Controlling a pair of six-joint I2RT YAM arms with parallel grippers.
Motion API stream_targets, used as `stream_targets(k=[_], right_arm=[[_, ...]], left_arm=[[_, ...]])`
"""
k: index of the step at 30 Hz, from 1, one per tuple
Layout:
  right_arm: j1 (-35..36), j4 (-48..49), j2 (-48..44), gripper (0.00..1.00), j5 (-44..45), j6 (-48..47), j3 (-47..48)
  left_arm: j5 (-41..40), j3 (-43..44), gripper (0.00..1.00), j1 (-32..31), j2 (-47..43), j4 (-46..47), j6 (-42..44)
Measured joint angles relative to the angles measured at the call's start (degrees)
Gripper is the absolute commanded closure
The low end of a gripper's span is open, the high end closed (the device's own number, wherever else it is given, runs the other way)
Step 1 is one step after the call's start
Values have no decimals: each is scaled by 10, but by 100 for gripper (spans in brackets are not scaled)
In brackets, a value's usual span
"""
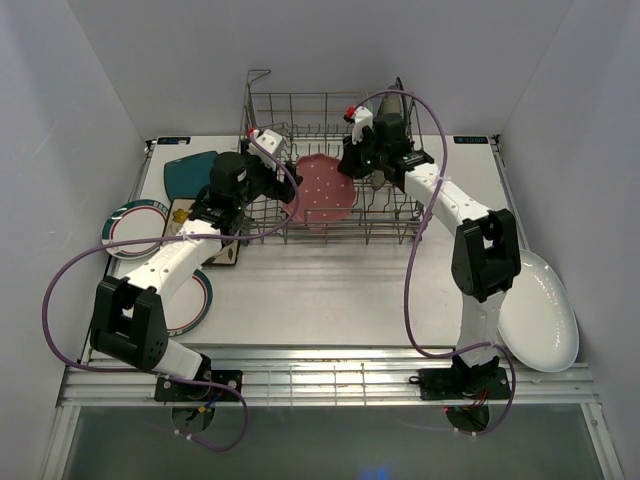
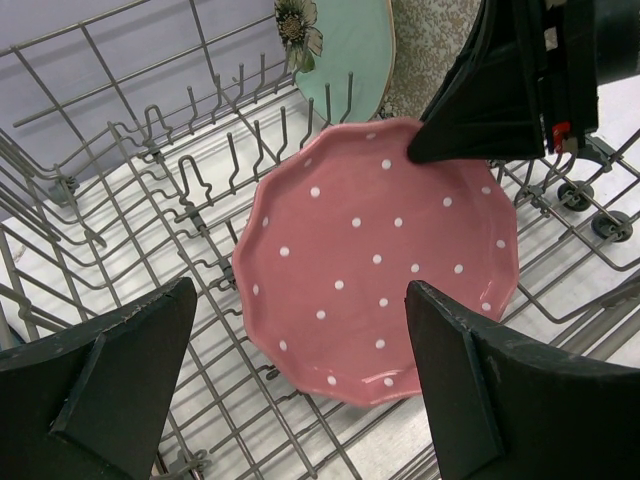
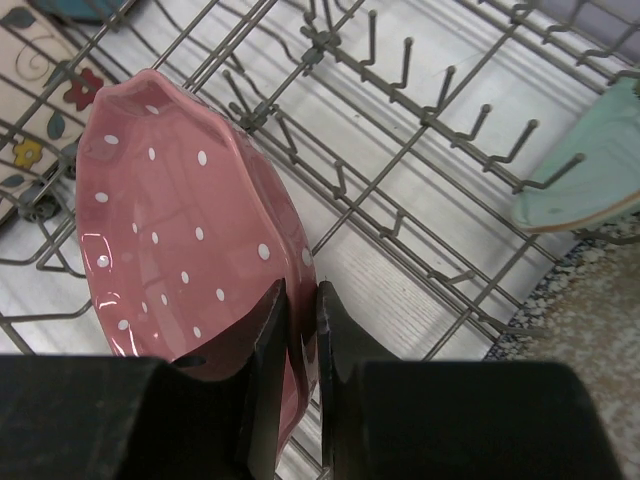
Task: Load the plates into the dish rack
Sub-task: Pick up the plate from the dish rack, then insert the plate into the dish rack.
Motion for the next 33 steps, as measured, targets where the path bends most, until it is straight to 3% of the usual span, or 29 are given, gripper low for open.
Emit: stream_targets(k=[8,18,26,33], right_arm=[[19,-19,-14,92,99,28,15],[85,-113,-12,92,298,29,126],[89,-163,3,92,449,3,210],[108,-196,10,92,578,-29,227]], left_arm=[[-3,0,4,0,0,0,0],[-5,0,4,0,0,0,0],[-8,0,4,0,0,0,0],[-10,0,4,0,0,0,0]])
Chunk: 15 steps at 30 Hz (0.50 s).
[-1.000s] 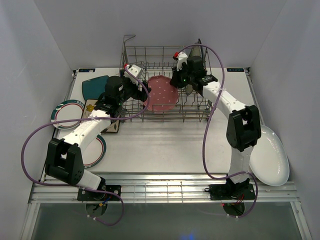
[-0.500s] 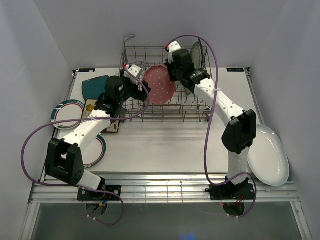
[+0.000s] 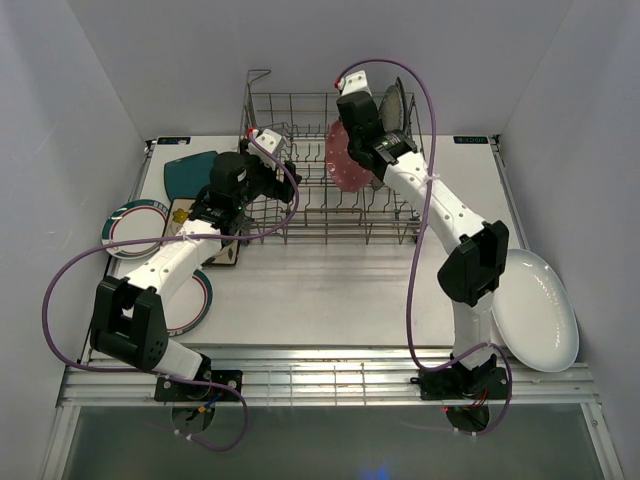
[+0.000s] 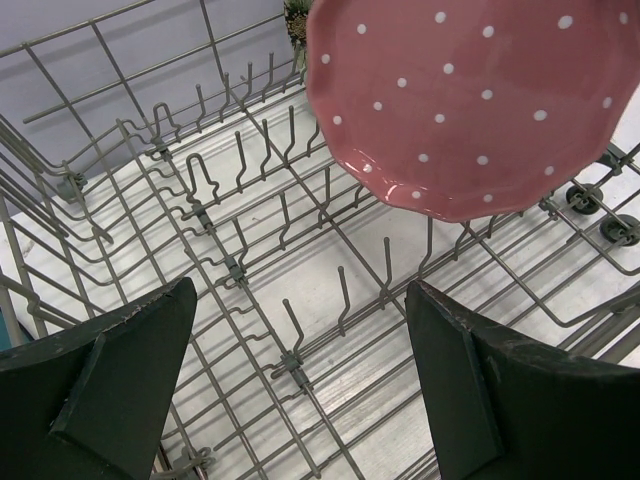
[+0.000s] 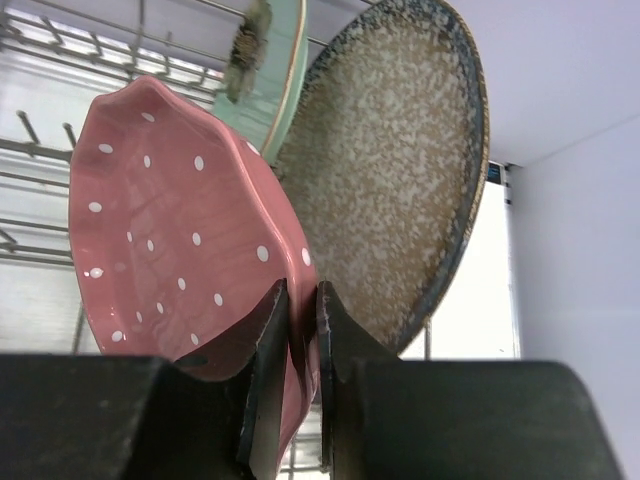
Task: Load the plates into the dish rack
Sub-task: Insert the plate into the dish rack.
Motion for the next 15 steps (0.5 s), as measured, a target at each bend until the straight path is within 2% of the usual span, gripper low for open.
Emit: stream_targets(k=[8,15], right_arm=[[45,7,4,92,118,-44,0],[87,103,7,92,240,-151,-3]], left_arm=[[-1,0,4,0,0,0,0],[0,0,4,0,0,0,-1]])
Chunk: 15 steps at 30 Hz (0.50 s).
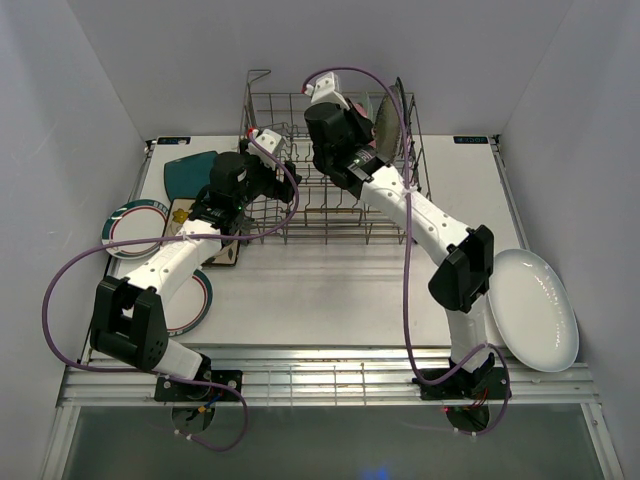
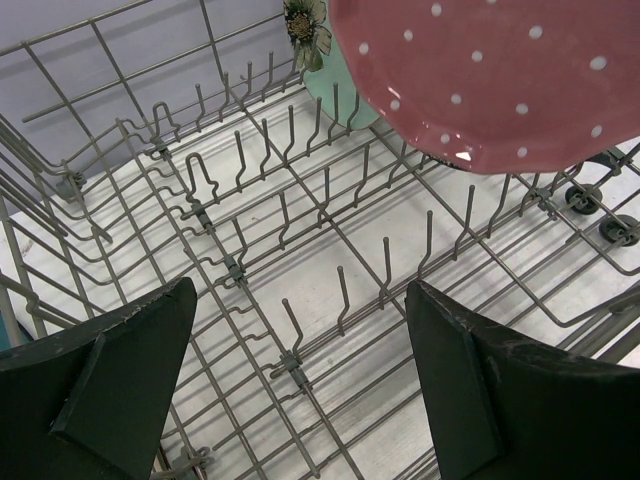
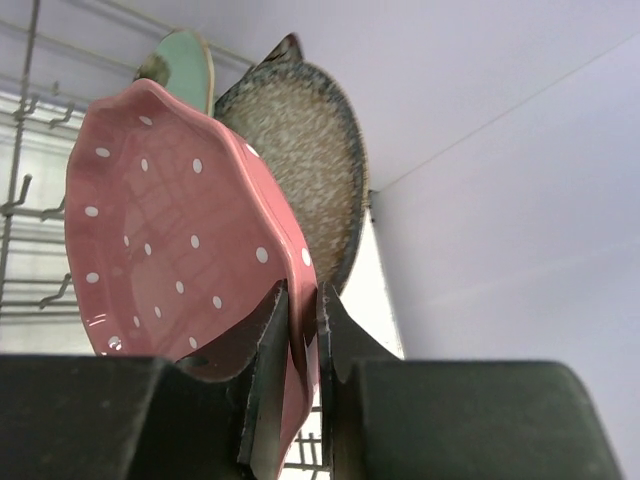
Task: Load the plates into the dish rack
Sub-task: Insert the plate into the dish rack.
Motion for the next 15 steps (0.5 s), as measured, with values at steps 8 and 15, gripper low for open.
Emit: stream_targets(k=[8,15], right_arm=[[9,84,2,92,70,-82,-8],[8,171,4,92,120,-168,-69]], left_arm=[[0,0,4,0,0,-2,0],[1,0,4,0,-2,-4,0]])
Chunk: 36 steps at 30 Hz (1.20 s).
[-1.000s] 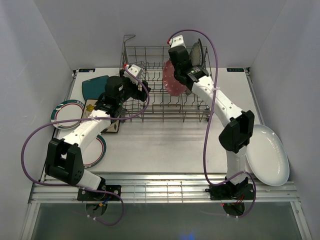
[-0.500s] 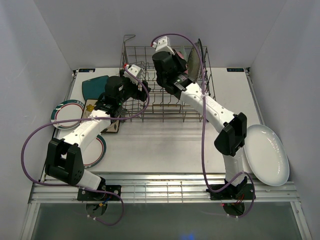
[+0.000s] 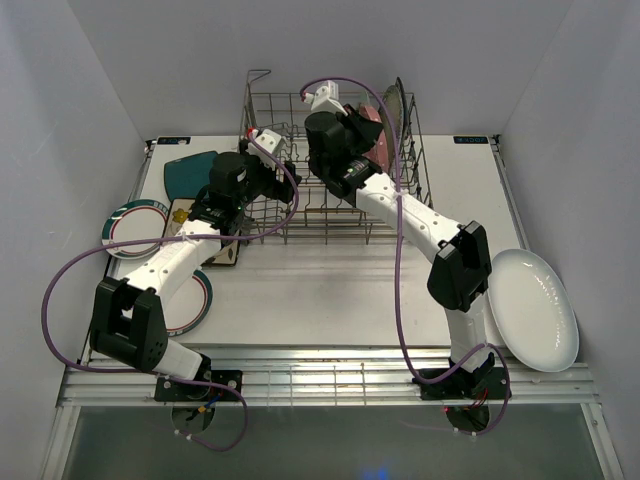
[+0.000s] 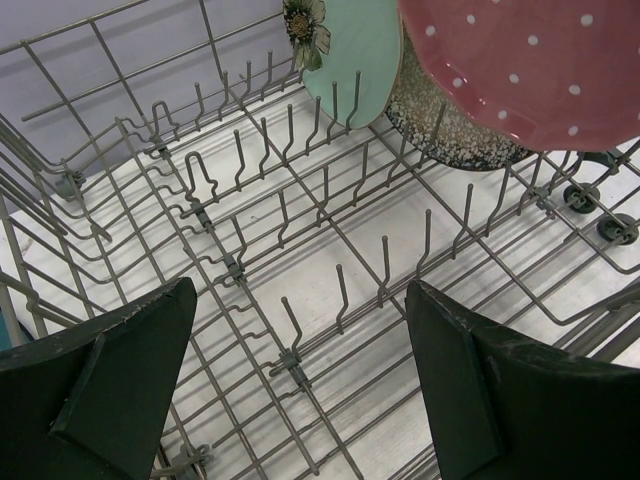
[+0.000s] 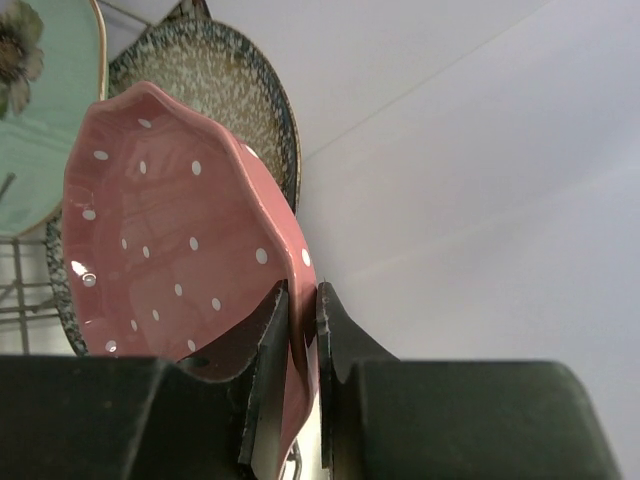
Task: Load the plates into the dish rack
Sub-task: Insert the plate into the dish rack.
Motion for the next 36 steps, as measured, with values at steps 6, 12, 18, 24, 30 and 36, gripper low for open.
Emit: stream_targets(k=[6,12,18,24,30,36], right_arm=[[3,30,5,92,18,-34,-30],[6,49,8,92,22,-44,-35],[9,63,21,92,26,-45,-49],[11,69,29,92,23,-32,-79],[12,-50,43,92,5,57,-63],[7,-147,54,92,-23,136,-47]], left_arm=[[2,0,4,0,-3,0,-1],[2,0,4,0,-5,0,-2],[2,0,4,0,-5,-1,-2],[3,0,4,0,-5,-4,-2],[6,0,4,0,-5,-5,-2],[6,0,4,0,-5,-6,-2]])
